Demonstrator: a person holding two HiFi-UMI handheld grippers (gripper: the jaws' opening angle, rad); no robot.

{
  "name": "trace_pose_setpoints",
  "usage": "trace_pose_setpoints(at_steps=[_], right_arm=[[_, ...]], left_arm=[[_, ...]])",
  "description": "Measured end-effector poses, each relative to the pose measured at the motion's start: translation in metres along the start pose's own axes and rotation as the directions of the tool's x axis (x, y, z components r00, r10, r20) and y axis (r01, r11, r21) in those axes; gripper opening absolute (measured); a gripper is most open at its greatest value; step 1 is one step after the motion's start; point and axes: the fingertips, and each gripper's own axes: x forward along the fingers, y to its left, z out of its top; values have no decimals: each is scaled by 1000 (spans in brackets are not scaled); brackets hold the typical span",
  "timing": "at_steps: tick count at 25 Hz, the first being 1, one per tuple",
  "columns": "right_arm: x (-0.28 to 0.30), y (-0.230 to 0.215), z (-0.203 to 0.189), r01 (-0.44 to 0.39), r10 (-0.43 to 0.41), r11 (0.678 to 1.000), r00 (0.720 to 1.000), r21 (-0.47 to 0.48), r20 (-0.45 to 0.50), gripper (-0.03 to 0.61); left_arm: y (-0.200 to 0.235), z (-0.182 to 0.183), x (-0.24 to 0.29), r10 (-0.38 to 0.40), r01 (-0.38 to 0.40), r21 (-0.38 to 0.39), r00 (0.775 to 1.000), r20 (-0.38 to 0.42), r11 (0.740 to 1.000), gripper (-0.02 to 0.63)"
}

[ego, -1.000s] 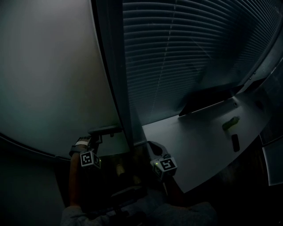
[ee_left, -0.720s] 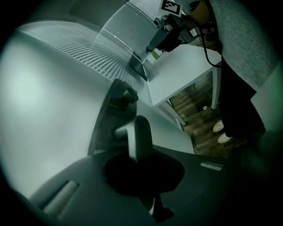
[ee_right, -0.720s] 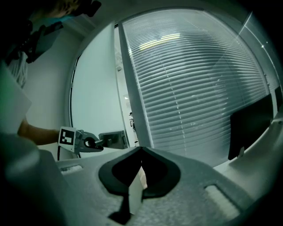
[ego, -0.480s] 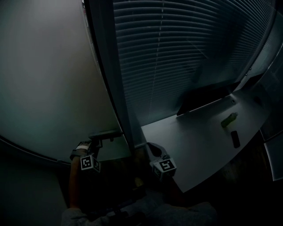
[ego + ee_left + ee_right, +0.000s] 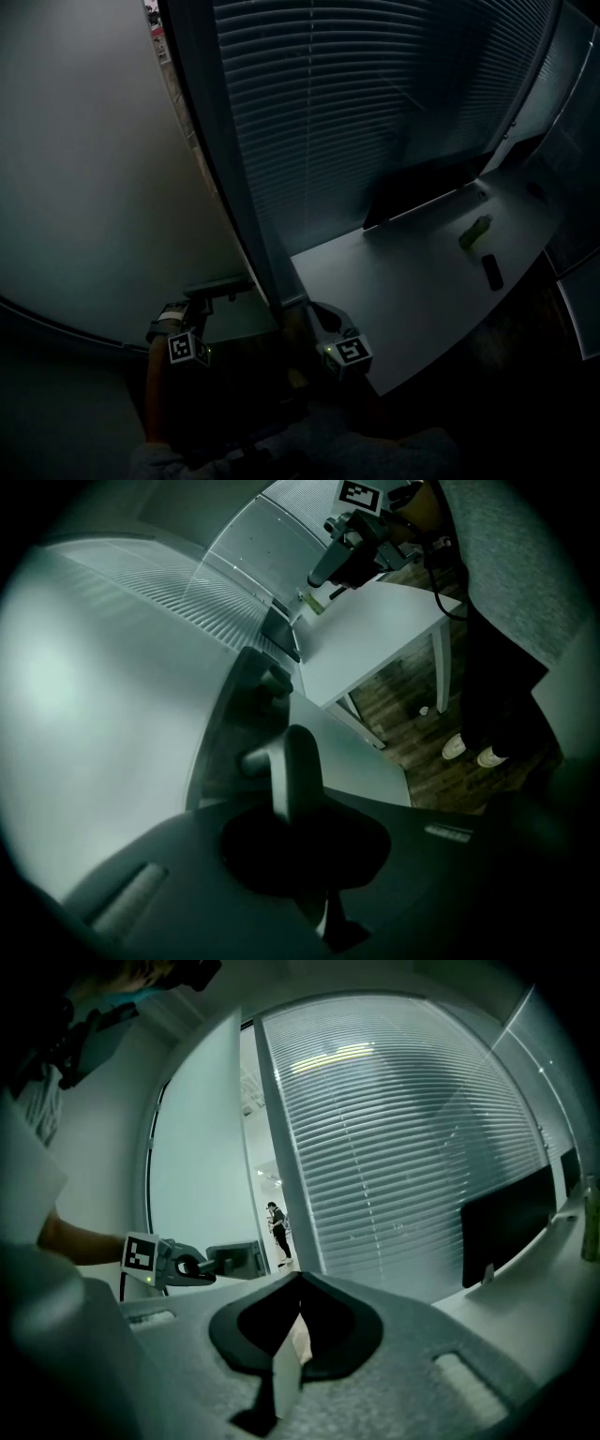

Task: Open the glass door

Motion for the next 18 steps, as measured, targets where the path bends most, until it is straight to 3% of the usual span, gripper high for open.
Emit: trace_pose_setpoints(at_steps=[18], right_arm=[[-67, 21, -17, 80, -80, 997, 997, 6, 16, 2]], left_arm=[[-39, 10, -41, -6, 4, 54, 999, 37, 999, 0]])
